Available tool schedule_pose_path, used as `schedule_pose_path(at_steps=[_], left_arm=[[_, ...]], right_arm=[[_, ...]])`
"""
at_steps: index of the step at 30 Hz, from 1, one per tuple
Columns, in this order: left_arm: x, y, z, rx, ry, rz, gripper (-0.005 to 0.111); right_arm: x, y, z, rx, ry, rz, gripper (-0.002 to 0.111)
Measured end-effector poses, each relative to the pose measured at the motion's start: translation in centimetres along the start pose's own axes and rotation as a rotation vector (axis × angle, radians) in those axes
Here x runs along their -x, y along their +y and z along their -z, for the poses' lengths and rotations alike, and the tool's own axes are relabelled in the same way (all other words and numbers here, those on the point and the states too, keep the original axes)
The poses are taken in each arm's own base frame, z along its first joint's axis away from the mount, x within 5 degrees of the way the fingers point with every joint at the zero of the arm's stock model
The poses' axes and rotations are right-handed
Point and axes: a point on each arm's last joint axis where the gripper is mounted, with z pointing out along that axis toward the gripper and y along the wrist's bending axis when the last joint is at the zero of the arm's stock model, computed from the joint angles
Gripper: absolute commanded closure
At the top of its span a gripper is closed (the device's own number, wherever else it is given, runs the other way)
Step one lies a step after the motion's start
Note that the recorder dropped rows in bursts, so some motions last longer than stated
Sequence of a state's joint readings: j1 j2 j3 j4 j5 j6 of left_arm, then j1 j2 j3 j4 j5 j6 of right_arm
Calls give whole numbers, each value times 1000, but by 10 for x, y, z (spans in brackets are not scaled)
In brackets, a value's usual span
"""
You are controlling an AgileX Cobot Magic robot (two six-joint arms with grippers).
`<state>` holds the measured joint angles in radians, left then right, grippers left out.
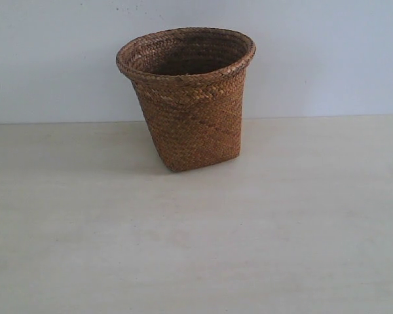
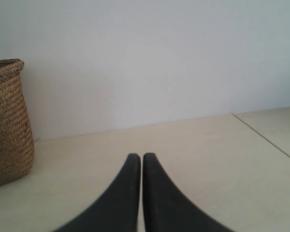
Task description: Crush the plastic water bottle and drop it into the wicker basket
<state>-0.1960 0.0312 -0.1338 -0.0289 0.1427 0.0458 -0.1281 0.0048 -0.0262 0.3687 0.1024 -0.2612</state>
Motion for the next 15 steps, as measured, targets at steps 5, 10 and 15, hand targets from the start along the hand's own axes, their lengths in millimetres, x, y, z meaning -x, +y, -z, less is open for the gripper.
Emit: schedule_pose_path(at_steps=[5, 10, 15], left_arm=[[0, 0, 0, 0, 0, 0, 102], [-5, 0, -1, 0, 15, 0, 102], [-21, 1, -1, 20, 47, 0, 102]], right_arm=[[0, 0, 0, 0, 0, 0, 108], [0, 0, 0, 0, 0, 0, 108], [0, 0, 0, 0, 0, 0, 108]])
